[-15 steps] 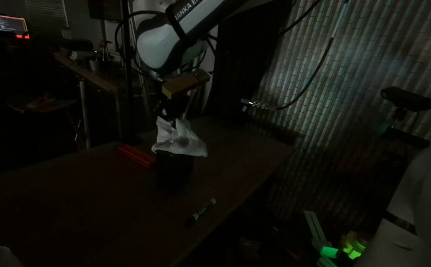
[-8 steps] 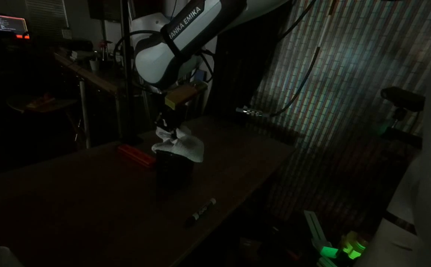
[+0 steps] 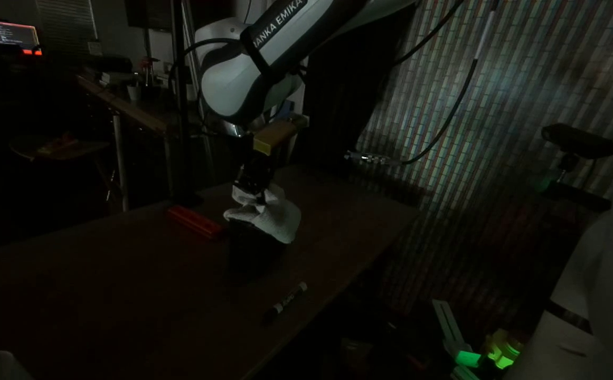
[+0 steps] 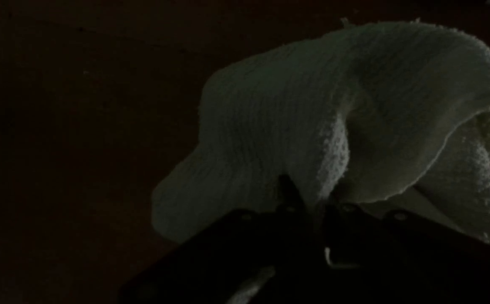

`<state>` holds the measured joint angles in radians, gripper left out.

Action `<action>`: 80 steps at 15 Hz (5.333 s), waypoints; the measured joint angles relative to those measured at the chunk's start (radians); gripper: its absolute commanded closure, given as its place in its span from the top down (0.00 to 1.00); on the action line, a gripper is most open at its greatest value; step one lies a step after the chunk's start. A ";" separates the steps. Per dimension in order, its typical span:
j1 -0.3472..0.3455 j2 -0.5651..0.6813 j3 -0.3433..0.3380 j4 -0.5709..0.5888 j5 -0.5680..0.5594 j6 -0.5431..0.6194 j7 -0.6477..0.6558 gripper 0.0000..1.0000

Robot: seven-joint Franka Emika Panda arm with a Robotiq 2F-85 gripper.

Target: Pick up the cloth and put it in the box

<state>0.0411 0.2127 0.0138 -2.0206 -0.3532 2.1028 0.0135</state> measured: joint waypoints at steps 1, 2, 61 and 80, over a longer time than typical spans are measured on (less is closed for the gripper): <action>0.001 -0.009 0.004 -0.011 0.011 -0.004 -0.012 0.03; 0.002 -0.015 0.009 -0.019 0.023 -0.004 -0.022 0.03; 0.011 -0.051 0.073 0.022 0.361 -0.058 -0.153 0.60; 0.012 -0.038 0.074 0.022 0.363 -0.072 -0.144 0.02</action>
<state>0.0531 0.1744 0.0876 -1.9987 0.0094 2.0305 -0.1310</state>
